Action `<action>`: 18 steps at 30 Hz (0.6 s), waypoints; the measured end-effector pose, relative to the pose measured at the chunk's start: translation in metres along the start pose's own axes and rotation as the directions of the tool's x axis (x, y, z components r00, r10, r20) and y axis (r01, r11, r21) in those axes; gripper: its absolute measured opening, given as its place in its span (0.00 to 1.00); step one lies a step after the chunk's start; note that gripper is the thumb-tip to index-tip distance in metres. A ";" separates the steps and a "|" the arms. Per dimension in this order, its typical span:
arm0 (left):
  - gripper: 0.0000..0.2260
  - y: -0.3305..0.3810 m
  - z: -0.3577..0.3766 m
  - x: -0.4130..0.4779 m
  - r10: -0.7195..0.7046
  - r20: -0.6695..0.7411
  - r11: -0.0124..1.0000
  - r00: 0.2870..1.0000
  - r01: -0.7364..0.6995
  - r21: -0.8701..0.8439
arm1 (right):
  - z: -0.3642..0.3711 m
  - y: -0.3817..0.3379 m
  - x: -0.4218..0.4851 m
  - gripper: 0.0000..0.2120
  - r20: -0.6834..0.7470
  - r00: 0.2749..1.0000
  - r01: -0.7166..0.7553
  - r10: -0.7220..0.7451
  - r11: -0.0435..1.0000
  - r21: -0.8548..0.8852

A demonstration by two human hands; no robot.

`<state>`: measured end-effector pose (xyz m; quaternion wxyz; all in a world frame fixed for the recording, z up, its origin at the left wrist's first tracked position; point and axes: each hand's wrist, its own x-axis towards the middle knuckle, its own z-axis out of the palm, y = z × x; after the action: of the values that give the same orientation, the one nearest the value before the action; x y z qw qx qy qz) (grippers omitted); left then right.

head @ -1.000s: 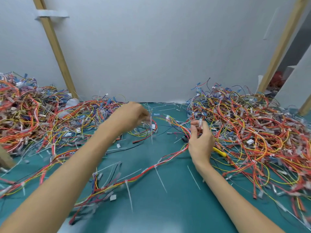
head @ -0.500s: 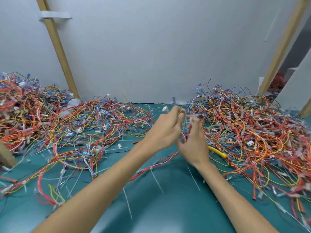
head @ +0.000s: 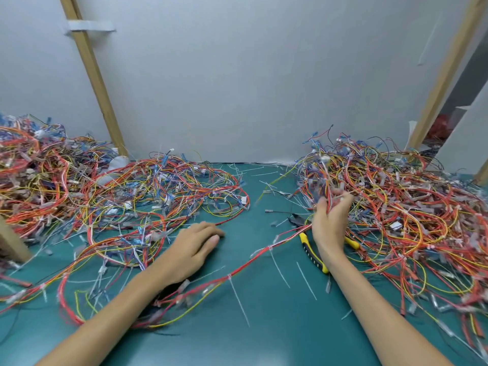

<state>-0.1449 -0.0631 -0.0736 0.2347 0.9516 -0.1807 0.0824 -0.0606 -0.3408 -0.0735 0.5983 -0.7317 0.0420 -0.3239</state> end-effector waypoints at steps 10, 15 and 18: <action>0.18 -0.054 -0.043 -0.021 -0.060 -0.080 0.998 0.995 0.059 -0.012 | -0.016 0.001 0.015 0.11 -0.050 0.996 0.078 -0.081 0.996 -0.049; 0.08 -0.061 -0.053 -0.021 -0.182 -0.100 0.980 0.978 0.172 -0.100 | -0.012 0.004 0.011 0.16 0.009 0.994 0.112 -0.112 0.981 -0.158; 0.10 -0.029 -0.046 -0.013 -0.110 -0.093 0.991 0.990 0.102 -0.092 | -0.008 0.001 0.007 0.13 0.008 0.984 0.179 -0.179 0.975 -0.134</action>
<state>-0.1492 -0.0136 -0.0488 0.2886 0.9435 -0.1215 0.1085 -0.0589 -0.3516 -0.0710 0.5160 -0.7705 -0.0012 -0.3742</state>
